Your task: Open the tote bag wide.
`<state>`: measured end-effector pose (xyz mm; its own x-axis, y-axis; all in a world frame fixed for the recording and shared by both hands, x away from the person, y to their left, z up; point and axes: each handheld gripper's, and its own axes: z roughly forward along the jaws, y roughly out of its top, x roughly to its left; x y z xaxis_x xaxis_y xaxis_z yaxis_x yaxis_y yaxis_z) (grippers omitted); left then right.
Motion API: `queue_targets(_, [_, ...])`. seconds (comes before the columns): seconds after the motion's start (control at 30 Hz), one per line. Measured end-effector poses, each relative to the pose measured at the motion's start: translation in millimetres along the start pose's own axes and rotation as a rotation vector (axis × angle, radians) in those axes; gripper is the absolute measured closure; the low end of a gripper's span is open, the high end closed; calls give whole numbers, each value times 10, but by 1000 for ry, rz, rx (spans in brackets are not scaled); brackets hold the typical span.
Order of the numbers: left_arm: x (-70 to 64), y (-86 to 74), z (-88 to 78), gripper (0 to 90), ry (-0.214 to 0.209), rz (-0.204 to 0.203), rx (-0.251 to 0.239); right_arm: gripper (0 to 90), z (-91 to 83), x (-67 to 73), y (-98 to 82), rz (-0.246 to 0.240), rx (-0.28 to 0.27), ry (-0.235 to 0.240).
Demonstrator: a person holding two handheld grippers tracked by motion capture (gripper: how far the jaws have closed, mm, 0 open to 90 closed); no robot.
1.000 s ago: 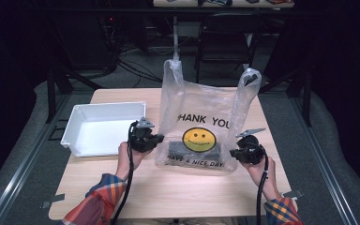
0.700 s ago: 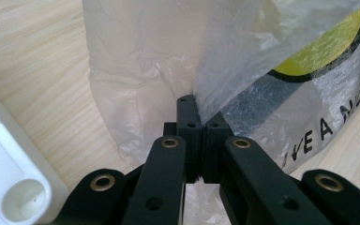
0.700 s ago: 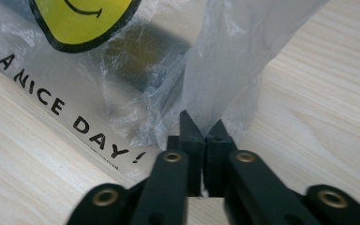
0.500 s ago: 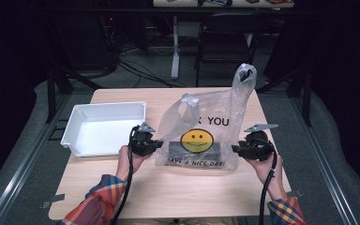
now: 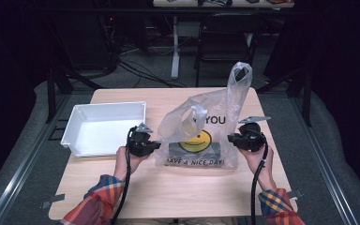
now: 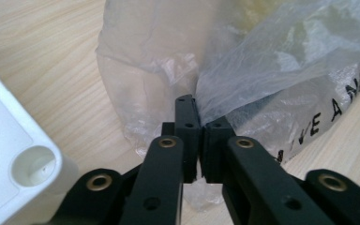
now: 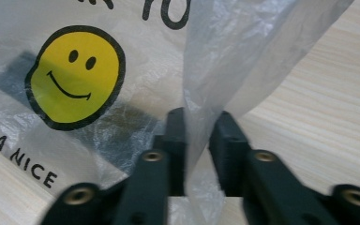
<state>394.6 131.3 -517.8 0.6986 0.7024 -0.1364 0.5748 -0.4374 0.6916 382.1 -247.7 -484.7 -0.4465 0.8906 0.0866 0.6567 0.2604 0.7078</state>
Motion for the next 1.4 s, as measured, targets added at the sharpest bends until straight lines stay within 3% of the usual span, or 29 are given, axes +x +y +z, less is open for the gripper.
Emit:
queue_targets(0.07, [-3, 5, -18, 836, 2, 12, 0, 861, 0, -4, -5, -2, 0, 3])
queue_targets(0.17, [-23, 24, -71, 682, 4, 26, -11, 900, -16, 5, -11, -3, -5, 7])
queue_targets(0.2, [-40, 35, -95, 682, 22, 29, -19, 900, -21, 9, -10, -7, -3, 9])
queue_targets(0.23, [-71, 57, -134, 553, 47, 40, -29, 900, -34, 25, -11, -7, -11, 17])
queue_targets(0.27, [-71, 57, -134, 507, 47, 40, -29, 900, -34, 25, -11, -7, -11, 17])
queue_targets(0.3, [-104, 72, -171, 507, 77, 51, -45, 900, -39, 30, -11, -12, -9, 13])
queue_targets(0.37, [-171, 105, -235, 376, 114, 73, -78, 900, -62, 38, -9, -18, -11, 19])
queue_targets(0.47, [-280, 186, -319, 325, 145, 109, -133, 900, -96, 52, -7, -23, -19, 22])
queue_targets(0.5, [-377, 270, -384, 324, 175, 144, -172, 900, -113, 60, -8, -27, -21, 26])
queue_targets(0.57, [-417, 301, -402, 325, 188, 151, -196, 900, -122, 66, -10, -27, -21, 29])
queue_targets(0.6, [-480, 340, -416, 364, 228, 177, -221, 900, -140, 77, -19, -31, -22, 30])
queue_targets(0.63, [-480, 340, -416, 399, 228, 177, -221, 900, -140, 77, -19, -31, -22, 30])
queue_targets(0.67, [-502, 367, -385, 454, 272, 197, -241, 900, -154, 76, -32, -33, -17, 33])
queue_targets(0.77, [-471, 385, -327, 534, 282, 187, -235, 900, -164, 67, -48, -31, -15, 33])
queue_targets(0.83, [-428, 388, -259, 575, 313, 181, -225, 900, -173, 60, -68, -31, -9, 30])
queue_targets(1.03, [-239, 348, -64, 801, 290, 145, -167, 900, -222, 20, -117, -21, -1, 36])
queue_targets(1.2, [-156, 314, -17, 874, 258, 119, -144, 900, -245, 33, -130, -25, 3, 42])
queue_targets(1.4, [-73, 270, -7, 891, 224, 95, -109, 900, -317, 43, -165, -29, 5, 43])
